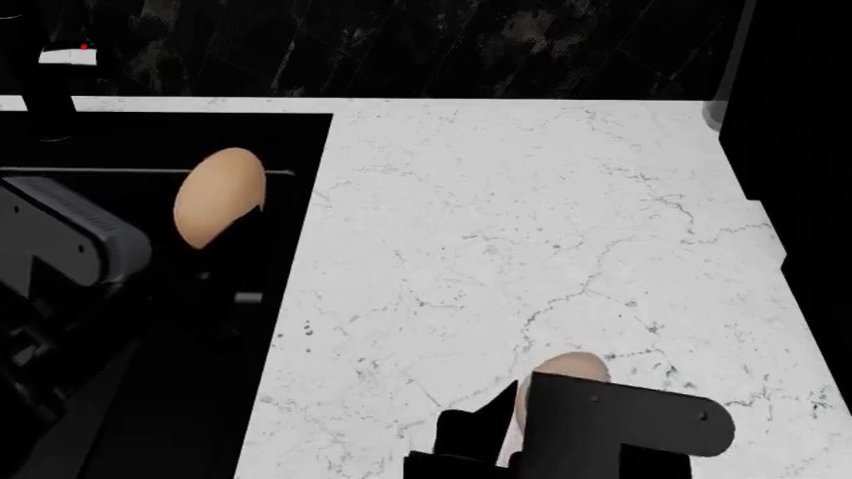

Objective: Place the eggs and milk next to the bowl.

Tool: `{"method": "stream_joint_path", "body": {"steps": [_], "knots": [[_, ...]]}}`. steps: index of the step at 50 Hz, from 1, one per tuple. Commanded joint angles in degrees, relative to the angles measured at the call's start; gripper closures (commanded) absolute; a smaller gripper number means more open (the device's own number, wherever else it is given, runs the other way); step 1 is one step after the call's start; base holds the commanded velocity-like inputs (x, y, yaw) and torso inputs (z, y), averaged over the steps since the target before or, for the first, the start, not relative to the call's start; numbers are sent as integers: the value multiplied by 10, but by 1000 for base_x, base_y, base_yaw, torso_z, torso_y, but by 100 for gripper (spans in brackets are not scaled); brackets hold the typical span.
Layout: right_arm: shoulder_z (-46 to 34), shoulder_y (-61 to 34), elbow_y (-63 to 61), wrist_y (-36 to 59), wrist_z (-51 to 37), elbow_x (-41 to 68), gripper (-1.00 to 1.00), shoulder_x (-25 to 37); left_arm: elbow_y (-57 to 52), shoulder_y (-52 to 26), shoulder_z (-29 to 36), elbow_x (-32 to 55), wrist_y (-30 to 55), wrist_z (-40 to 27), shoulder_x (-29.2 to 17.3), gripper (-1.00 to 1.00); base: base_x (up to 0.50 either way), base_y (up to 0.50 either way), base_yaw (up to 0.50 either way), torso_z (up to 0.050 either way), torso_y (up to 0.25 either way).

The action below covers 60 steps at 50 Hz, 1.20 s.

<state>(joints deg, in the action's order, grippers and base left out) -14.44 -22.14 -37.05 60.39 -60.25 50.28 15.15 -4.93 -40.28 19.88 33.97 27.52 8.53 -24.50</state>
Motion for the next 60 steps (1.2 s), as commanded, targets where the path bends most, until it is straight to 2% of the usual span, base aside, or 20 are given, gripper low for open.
{"method": "stream_joint_path", "body": {"steps": [1,9,14,15,16,22,26,47,60], "knots": [[3,-46,-32,5,76,-23,100,58,-55,23,-35,22,37,-44,4,100,0,0,0,0,0],[-16,-60,-50,-46,160,-52,100,125,-114,53,-54,34,55,-88,-7,100,0,0,0,0,0],[-9,-61,-42,-69,196,-52,100,146,-143,63,-67,47,62,-106,-10,100,0,0,0,0,0],[-13,-59,-44,-95,225,-61,100,157,-148,66,-67,45,60,-109,-11,100,0,0,0,0,0],[-12,-68,-34,-80,230,-48,100,160,-151,67,-69,45,61,-112,-11,100,0,0,0,0,0],[1,-70,-39,-148,293,-67,100,190,-155,67,-72,41,56,-120,-11,100,0,0,0,0,0],[0,-101,-34,-123,302,-72,100,222,-160,72,-72,27,46,-131,-9,100,0,0,0,0,0],[-26,-260,-4,-87,363,-74,100,240,-232,99,-117,24,30,-188,-22,100,0,0,0,0,0],[-27,-258,-1,-114,377,-78,100,235,-246,111,-128,28,25,-196,-27,100,0,0,0,0,0]]}}
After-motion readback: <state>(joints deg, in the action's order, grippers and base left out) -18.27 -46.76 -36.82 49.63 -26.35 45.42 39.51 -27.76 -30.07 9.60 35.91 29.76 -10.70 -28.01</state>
